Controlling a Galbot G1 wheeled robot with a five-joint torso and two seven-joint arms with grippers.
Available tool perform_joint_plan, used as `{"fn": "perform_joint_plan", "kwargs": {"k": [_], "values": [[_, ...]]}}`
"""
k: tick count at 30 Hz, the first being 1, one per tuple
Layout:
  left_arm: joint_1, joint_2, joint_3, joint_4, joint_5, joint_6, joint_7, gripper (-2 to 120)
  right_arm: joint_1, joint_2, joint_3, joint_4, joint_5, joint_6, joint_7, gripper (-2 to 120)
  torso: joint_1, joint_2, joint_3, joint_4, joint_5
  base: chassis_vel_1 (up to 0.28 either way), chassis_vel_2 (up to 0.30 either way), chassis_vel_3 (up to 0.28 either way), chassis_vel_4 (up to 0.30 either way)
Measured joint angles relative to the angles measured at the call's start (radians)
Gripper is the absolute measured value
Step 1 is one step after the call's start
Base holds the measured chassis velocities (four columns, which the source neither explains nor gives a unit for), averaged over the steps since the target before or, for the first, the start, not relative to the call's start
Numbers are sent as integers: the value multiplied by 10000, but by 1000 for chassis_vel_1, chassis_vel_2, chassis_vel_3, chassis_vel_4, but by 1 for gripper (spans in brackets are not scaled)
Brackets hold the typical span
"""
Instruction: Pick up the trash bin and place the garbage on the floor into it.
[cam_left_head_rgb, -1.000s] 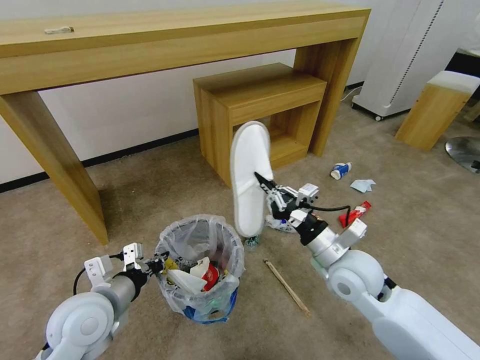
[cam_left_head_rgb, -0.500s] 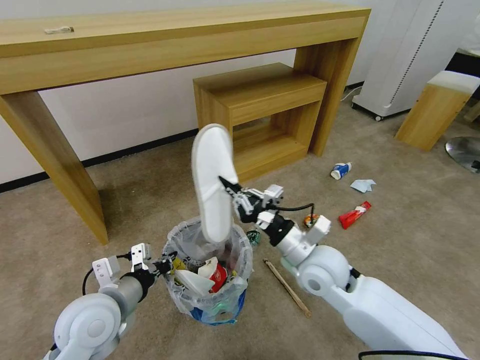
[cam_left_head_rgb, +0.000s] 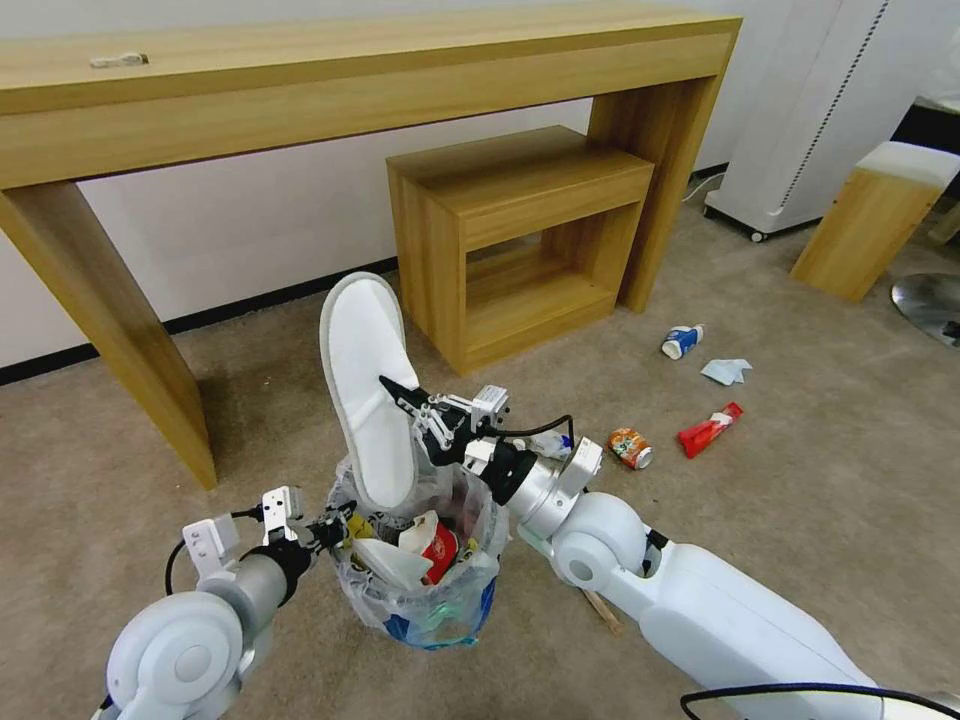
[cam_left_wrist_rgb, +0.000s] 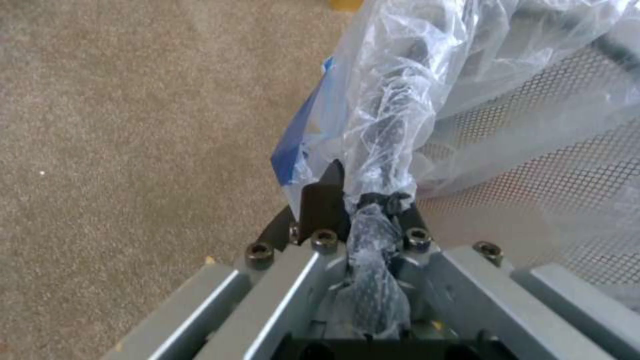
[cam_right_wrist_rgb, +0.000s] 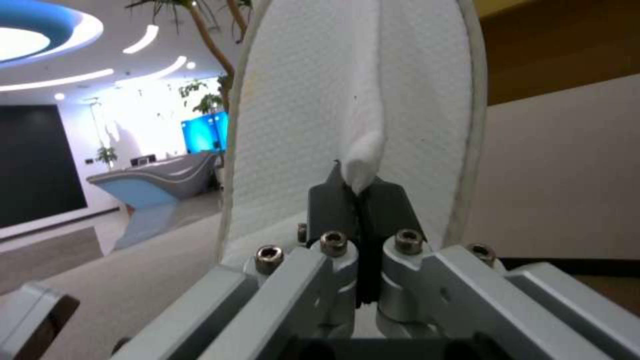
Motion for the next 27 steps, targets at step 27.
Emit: {"fn": "perform_joint_plan", "kwargs": {"k": [27], "values": [[319, 18, -201, -849, -100, -23, -17, 1, -156, -2, -131, -628, -516, 531, -506, 0, 0, 0, 0, 0, 0, 0, 0, 0, 0]]}}
